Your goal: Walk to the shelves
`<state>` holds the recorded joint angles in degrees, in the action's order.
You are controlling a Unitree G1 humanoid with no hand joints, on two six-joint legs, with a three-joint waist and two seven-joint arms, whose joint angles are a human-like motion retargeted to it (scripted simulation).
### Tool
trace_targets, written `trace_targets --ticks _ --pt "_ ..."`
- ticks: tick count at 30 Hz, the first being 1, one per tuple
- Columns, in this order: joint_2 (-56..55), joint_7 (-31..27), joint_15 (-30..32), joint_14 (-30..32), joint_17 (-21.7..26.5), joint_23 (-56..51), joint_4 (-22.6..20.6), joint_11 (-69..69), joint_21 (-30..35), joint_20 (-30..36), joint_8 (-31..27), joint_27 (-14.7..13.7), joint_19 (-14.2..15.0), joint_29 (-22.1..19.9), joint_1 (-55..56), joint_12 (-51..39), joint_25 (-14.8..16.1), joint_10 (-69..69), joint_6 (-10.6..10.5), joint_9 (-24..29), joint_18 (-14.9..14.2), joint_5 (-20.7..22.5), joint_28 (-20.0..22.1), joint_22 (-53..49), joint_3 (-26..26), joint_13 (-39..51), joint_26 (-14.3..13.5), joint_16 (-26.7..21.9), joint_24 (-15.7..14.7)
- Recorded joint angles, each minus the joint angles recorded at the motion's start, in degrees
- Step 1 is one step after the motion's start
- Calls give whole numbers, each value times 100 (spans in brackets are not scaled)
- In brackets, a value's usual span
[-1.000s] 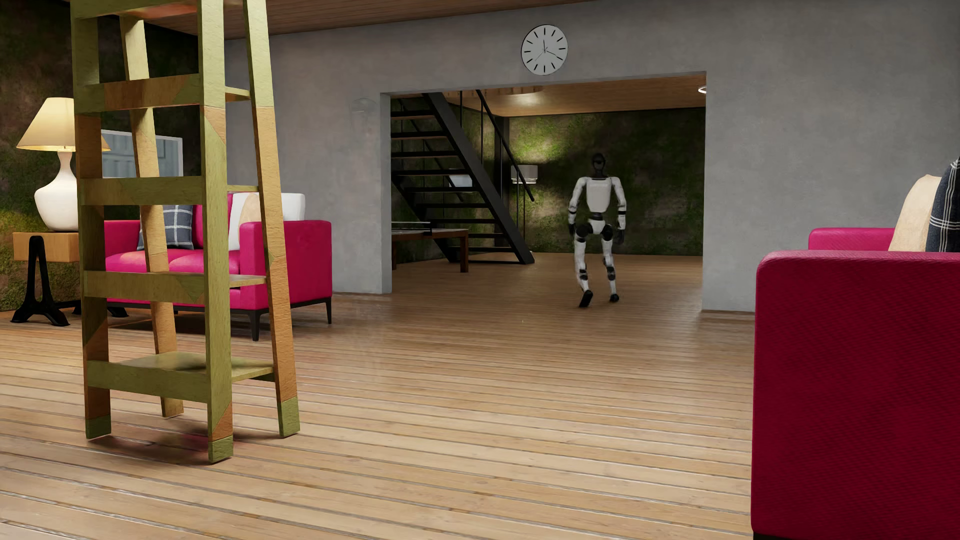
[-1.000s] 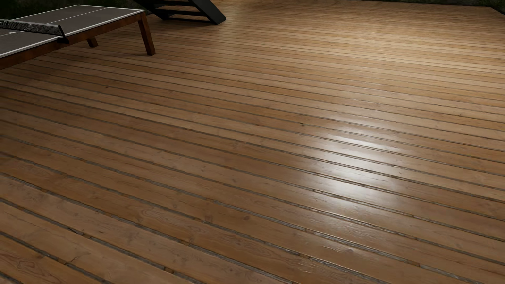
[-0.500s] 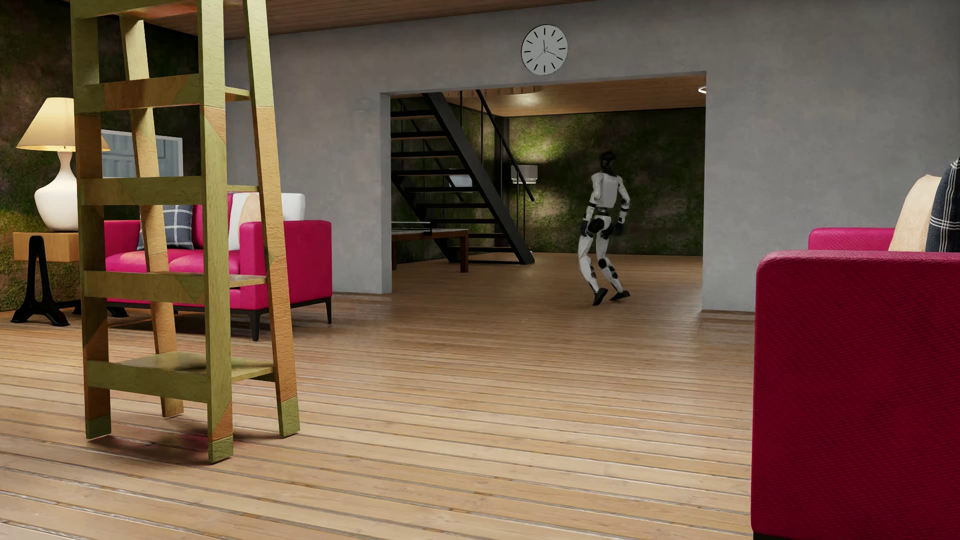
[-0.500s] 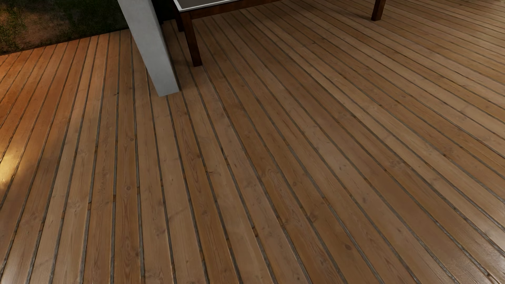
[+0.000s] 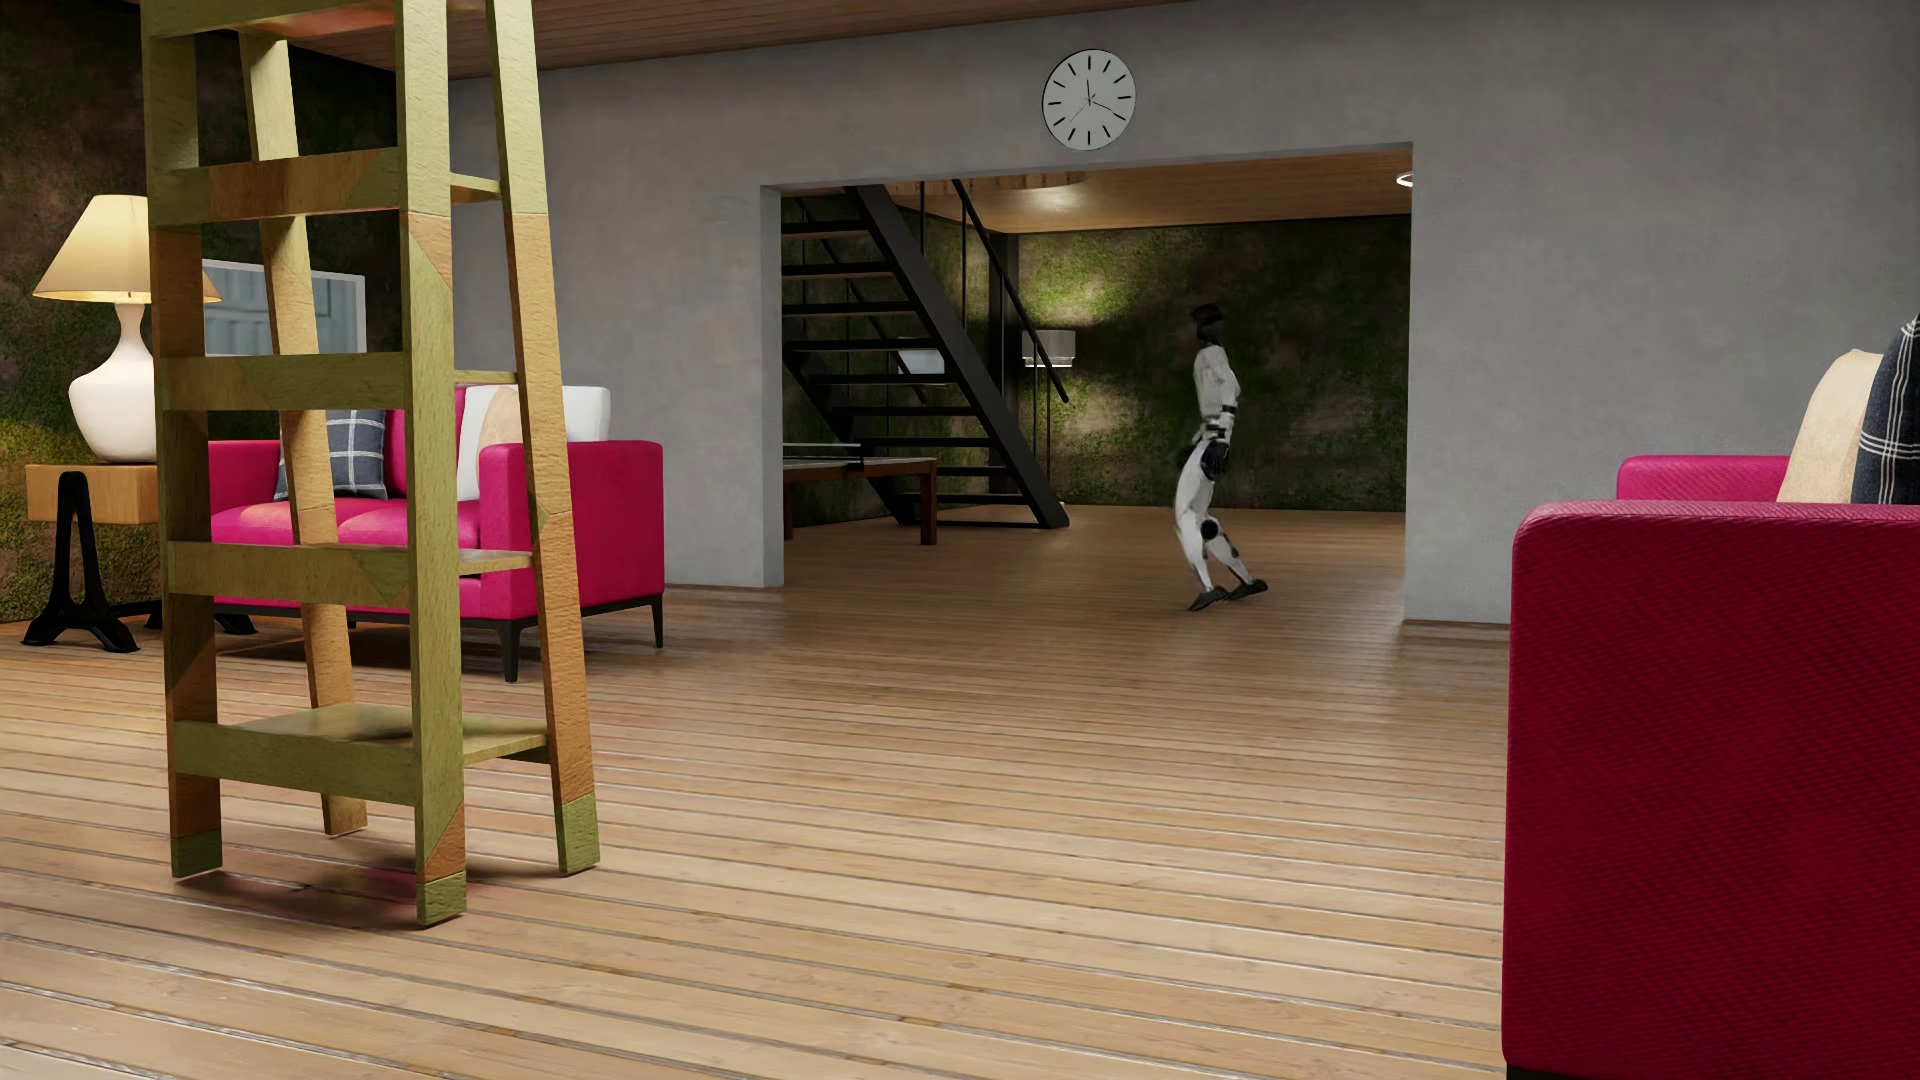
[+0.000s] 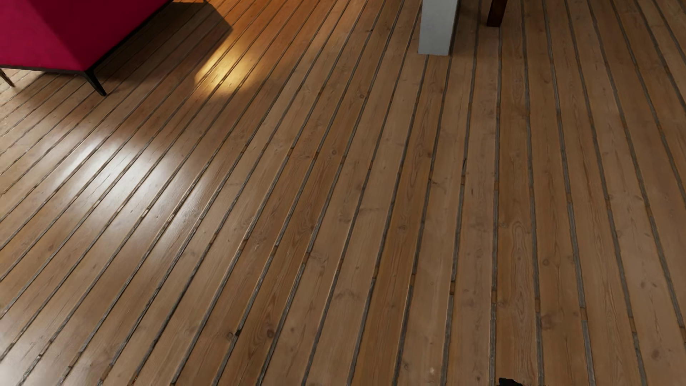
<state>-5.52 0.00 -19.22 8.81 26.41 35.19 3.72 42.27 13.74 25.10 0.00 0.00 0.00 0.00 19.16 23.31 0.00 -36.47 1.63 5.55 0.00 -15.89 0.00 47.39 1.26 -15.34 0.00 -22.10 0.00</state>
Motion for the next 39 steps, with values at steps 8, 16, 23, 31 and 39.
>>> trace_targets --ticks 8,16,23,31,39 --pt "1137 0 234 791 -205 -785 424 -446 146 440 0 0 0 0 860 331 0 -1000 150 -41 0 55 0 164 465 -321 0 262 0" --pt "-317 0 481 -1026 -446 930 -1038 2720 323 -132 0 0 0 0 -7 -454 0 -917 217 14 0 261 0 47 -351 -895 0 66 0" --pt "-3297 0 923 -3573 -291 1688 -1326 234 1084 -542 0 0 0 0 -3562 -1608 0 1479 51 6 0 948 0 -1705 -2127 -1458 0 -433 0" --pt "-2894 0 48 329 -336 2328 -294 1476 1184 949 0 0 0 0 -3253 -1431 0 -2500 -262 205 0 1415 0 -646 -2230 -814 0 -259 0" --pt "2001 0 -56 -884 -259 -768 -836 -1356 100 1744 0 0 0 0 655 406 0 595 209 79 0 1328 0 157 879 409 0 -226 0"
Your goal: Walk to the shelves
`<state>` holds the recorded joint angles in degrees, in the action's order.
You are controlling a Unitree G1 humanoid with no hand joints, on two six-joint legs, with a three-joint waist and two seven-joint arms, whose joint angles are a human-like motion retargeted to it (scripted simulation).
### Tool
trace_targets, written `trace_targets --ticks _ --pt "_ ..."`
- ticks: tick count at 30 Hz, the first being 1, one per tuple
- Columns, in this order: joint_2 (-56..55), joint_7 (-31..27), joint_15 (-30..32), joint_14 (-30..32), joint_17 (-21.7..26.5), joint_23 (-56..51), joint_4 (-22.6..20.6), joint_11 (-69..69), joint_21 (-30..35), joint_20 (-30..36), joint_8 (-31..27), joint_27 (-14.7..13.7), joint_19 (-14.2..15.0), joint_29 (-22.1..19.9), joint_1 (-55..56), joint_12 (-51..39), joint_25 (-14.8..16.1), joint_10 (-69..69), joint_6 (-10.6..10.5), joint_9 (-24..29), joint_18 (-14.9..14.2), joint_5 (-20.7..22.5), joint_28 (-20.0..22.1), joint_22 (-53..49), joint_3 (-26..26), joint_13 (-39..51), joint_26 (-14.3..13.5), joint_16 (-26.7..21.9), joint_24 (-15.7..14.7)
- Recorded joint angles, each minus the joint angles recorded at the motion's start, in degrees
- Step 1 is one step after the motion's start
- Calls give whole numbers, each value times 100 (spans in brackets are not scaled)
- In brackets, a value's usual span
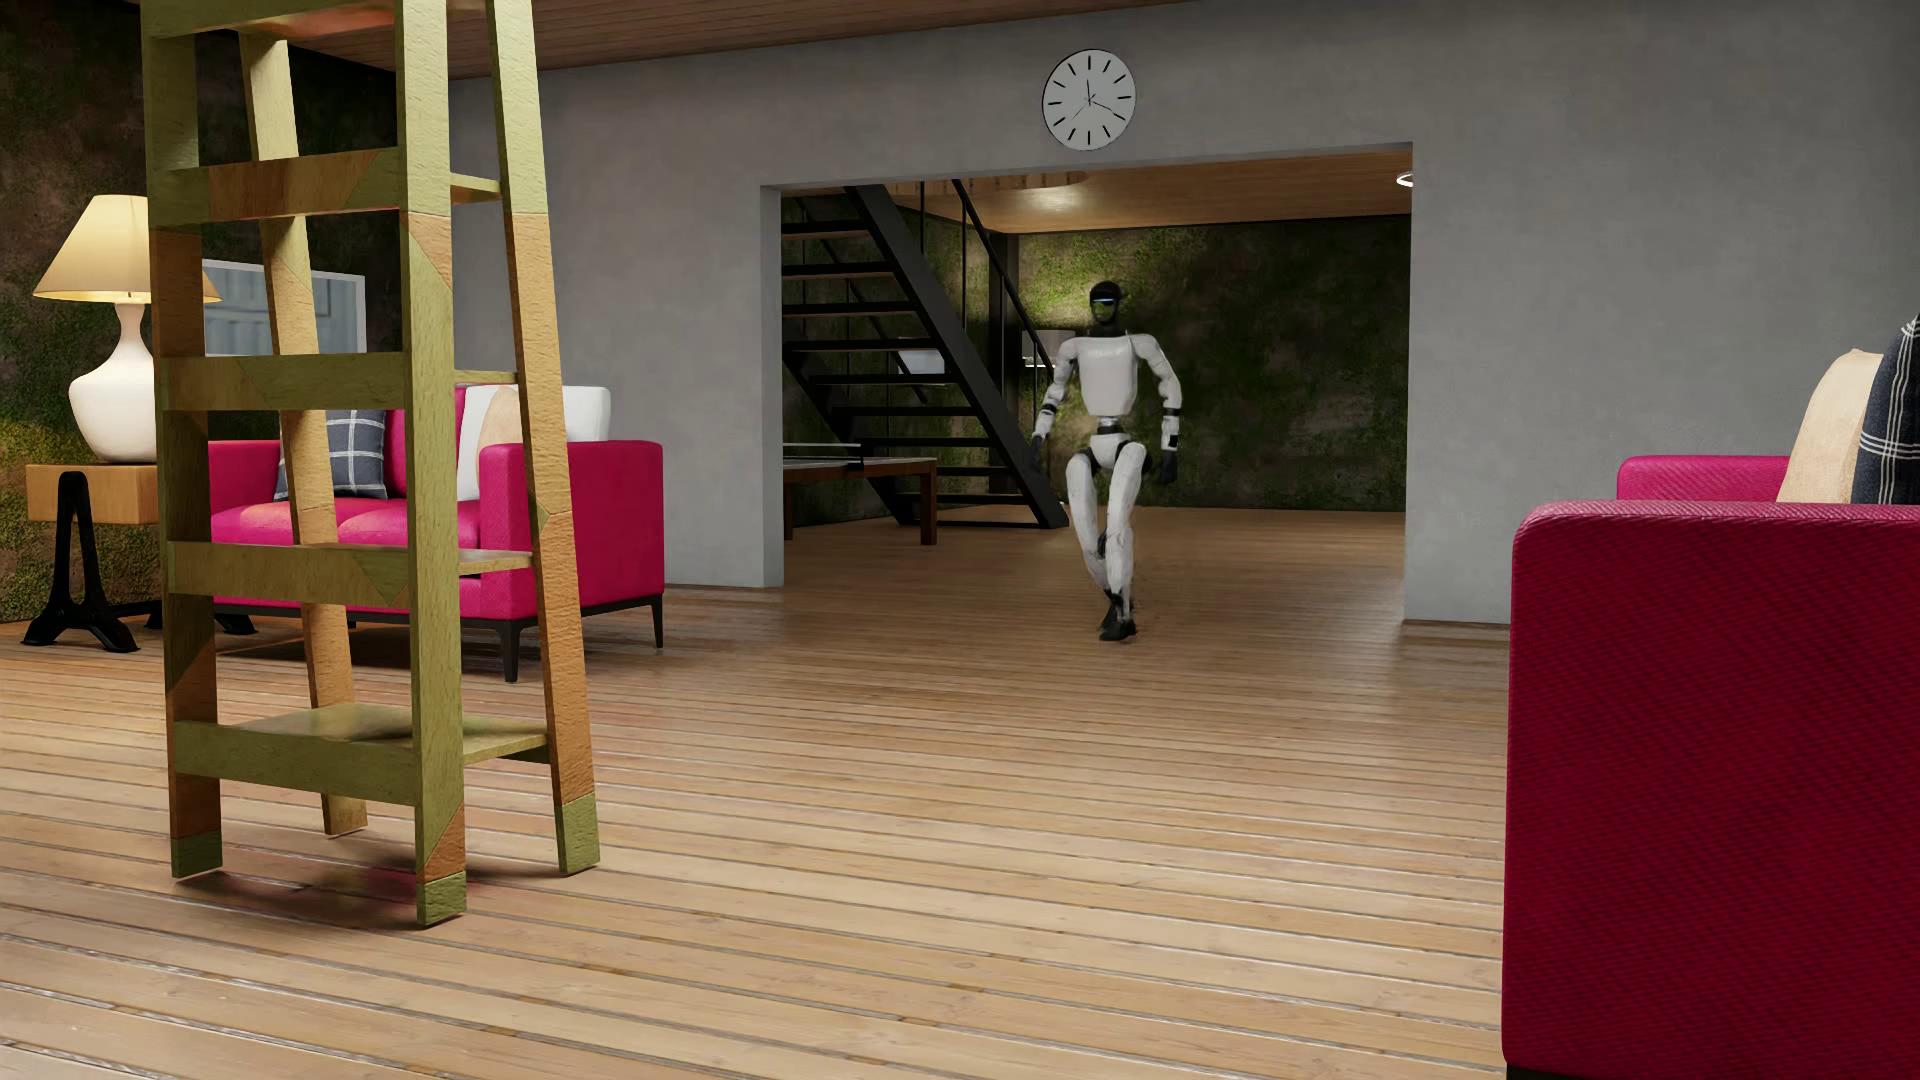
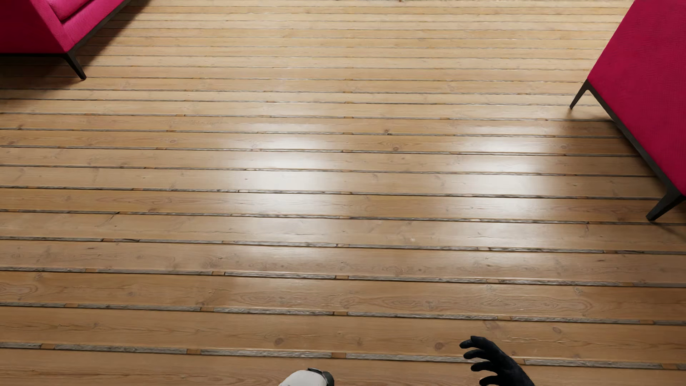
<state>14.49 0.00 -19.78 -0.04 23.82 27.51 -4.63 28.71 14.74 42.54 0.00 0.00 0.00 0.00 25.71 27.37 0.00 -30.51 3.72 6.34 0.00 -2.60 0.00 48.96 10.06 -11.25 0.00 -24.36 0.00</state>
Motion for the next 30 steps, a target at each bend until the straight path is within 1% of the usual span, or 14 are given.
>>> trace_targets --ticks 1,2,3,5,7,9,11,16,18,20,22,25,29,30 --pt "389 0 -154 -1283 87 -202 54 -74 -109 75 0 0 0 0 264 147 0 333 42 -38 0 -109 0 -1 250 238 0 -72 0" --pt "693 0 -143 -1932 145 -314 152 -48 -313 120 0 0 0 0 504 250 0 284 81 -44 0 -284 0 77 556 389 0 -110 0" --pt "899 0 180 -1513 172 -306 224 113 -493 116 0 0 0 0 695 314 0 194 104 -29 0 -513 0 232 869 440 0 -96 0" --pt "801 0 2243 1403 78 -16 5 994 -516 11 0 0 0 0 1179 449 0 -545 353 -201 0 -1055 0 581 1033 300 0 36 0" --pt "-10 0 3239 1256 -144 724 -474 3025 -215 132 0 0 0 0 594 129 0 -1245 445 -103 0 -1019 0 690 311 -35 0 94 0" --pt "-1192 0 1882 625 -292 1471 -828 4690 423 -179 0 0 0 0 -680 -317 0 -829 385 4 0 -832 0 351 -467 -381 0 133 0" --pt "-2338 0 830 -194 -347 2204 -845 4745 993 -725 0 0 0 0 -2126 -818 0 -106 157 43 0 -517 0 -270 -1264 -876 0 122 0" --pt "-3953 0 1028 -2033 -227 3046 -207 224 1066 -2313 0 0 0 0 -4287 -1992 0 709 -178 -243 0 -566 0 -2233 -2840 -2091 0 -163 0" --pt "-4323 0 1268 -1902 -156 3211 114 -751 858 -2739 0 0 0 0 -4702 -2168 0 513 -199 -383 0 -653 0 -2694 -3260 -2350 0 -326 0" --pt "-4589 0 1208 -799 -92 3466 499 1166 802 -2900 0 0 0 0 -4819 -2033 0 -482 -378 -445 0 -448 0 -2619 -3456 -2408 0 -244 0" --pt "-4244 0 886 919 -98 3702 757 2171 931 -2540 0 0 0 0 -4241 -1745 0 -2569 -583 -331 0 67 0 -2062 -3173 -2134 0 -37 0" --pt "-2616 0 569 616 -308 2689 397 1560 821 -1355 0 0 0 0 -2524 -1494 0 -4726 -297 -142 0 402 0 -677 -2179 -1597 0 218 0" --pt "-593 0 640 1542 -352 415 -7 386 255 -187 0 0 0 0 -905 -516 0 -1316 117 -80 0 176 0 543 -762 -750 0 280 0" --pt "-219 0 507 742 -304 -58 54 230 76 -25 0 0 0 0 -692 -269 0 -309 126 -118 0 117 0 671 -504 -524 0 262 0"
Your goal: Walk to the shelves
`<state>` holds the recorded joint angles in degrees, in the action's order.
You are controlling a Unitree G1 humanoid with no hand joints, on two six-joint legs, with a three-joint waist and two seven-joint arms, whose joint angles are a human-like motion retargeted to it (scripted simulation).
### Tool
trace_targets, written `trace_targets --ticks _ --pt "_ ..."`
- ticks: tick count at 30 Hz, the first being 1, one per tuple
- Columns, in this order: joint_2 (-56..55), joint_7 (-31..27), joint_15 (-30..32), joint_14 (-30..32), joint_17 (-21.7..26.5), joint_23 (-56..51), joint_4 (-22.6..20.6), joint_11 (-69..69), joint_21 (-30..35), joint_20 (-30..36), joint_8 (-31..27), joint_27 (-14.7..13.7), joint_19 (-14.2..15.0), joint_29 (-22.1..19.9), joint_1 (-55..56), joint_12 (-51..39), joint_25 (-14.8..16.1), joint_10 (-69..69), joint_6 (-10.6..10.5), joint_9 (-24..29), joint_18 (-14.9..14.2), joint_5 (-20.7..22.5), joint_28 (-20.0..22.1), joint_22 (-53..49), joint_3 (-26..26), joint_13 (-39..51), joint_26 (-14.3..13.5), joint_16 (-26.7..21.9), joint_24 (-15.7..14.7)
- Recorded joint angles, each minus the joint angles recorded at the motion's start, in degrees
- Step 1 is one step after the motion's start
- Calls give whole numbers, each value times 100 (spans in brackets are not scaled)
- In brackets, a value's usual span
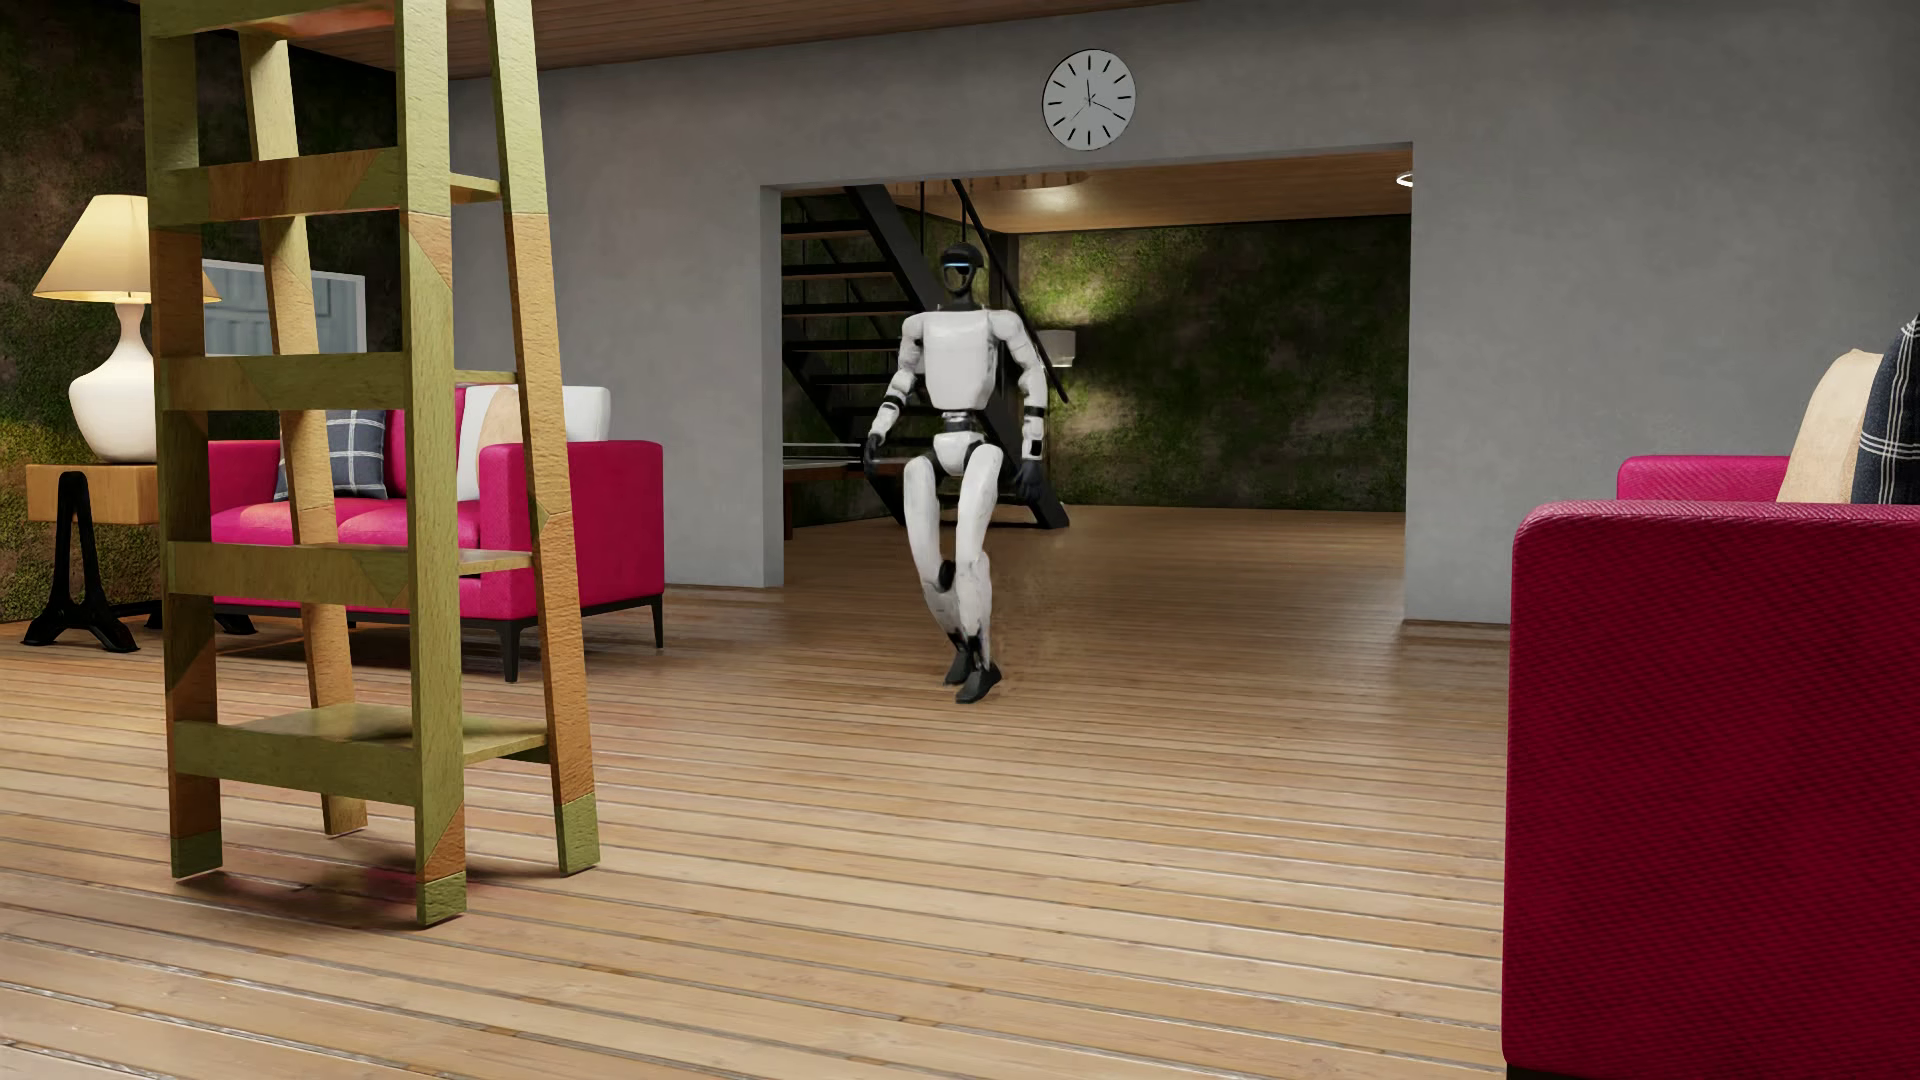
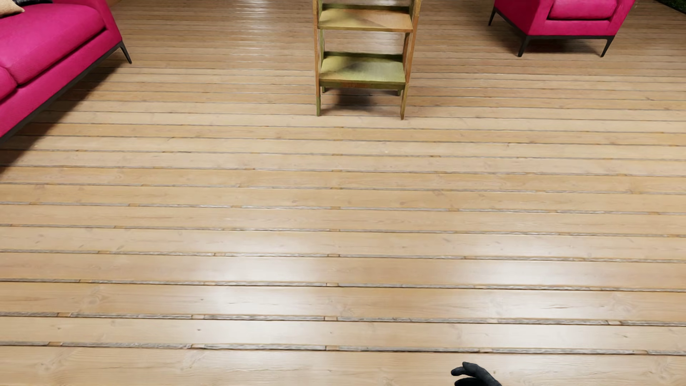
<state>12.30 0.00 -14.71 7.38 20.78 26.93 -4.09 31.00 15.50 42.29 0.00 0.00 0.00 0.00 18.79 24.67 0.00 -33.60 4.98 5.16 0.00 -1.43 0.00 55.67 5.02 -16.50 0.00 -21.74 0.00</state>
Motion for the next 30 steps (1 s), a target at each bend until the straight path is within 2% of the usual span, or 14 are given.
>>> trace_targets --ticks 2,3,6,8,11,15,18,19,20,21,24,26,28,30 --pt "481 0 -223 -2548 129 -602 232 1 -340 221 0 0 0 0 421 385 0 641 -49 -80 0 -138 0 38 523 428 0 -78 0" --pt "748 0 -146 -2722 162 -748 296 67 -529 266 0 0 0 0 548 523 0 588 -63 -69 0 -240 0 61 787 501 0 -119 0" --pt "820 0 1607 36 72 -378 -244 1403 -707 183 0 0 0 0 828 777 0 8 192 -253 0 -741 0 293 920 212 0 -112 0" --pt "-8 0 2416 379 -85 600 -747 3446 -244 100 0 0 0 0 383 508 0 -578 383 -104 0 -1007 0 399 633 76 0 -76 0" --pt "-1636 0 327 -636 -156 2122 -967 4831 806 -273 0 0 0 0 -1288 -344 0 34 215 66 0 -764 0 -265 -280 -60 0 -72 0" --pt "-2759 0 366 -2042 -7 2865 -455 1424 1127 -1228 0 0 0 0 -2899 -1555 0 822 -190 -45 0 -597 0 -1717 -1813 -916 0 -162 0" --pt "-3337 0 2482 -2781 11 3022 -233 -2022 1189 -1970 0 0 0 0 -3405 -2270 0 819 -227 -291 0 -712 0 -2530 -2069 -1348 0 -265 0" --pt "-3564 0 1657 -2817 2 3052 -158 -1057 1213 -2176 0 0 0 0 -3620 -2309 0 678 -226 -300 0 -709 0 -2792 -2110 -1440 0 -288 0" --pt "-3726 0 1067 -2683 0 3107 -102 174 1297 -2392 0 0 0 0 -3802 -2193 0 409 -219 -338 0 -713 0 -2978 -2182 -1485 0 -246 0" --pt "-3758 0 1275 -2286 -10 3181 21 757 1250 -2490 0 0 0 0 -3908 -2021 0 -43 -278 -400 0 -680 0 -2947 -2282 -1517 0 -155 0" --pt "-2959 0 917 -99 -37 3047 382 1426 689 -1845 0 0 0 0 -3145 -1482 0 -2898 -523 -347 0 -59 0 -1822 -2322 -1331 0 181 0" --pt "-2074 0 805 -56 -161 2481 283 1023 340 -1222 0 0 0 0 -2056 -1564 0 -4710 -472 -233 0 220 0 -101 -2149 -983 0 245 0" --pt "-1205 0 692 -12 -254 1708 320 589 130 -1041 0 0 0 0 -1295 -1094 0 -4398 -274 -108 0 166 0 393 -1536 -593 0 271 0" --pt "-557 0 1026 747 -224 809 368 70 -52 -938 0 0 0 0 -794 -567 0 -2005 -223 -132 0 115 0 579 -911 -316 0 256 0"
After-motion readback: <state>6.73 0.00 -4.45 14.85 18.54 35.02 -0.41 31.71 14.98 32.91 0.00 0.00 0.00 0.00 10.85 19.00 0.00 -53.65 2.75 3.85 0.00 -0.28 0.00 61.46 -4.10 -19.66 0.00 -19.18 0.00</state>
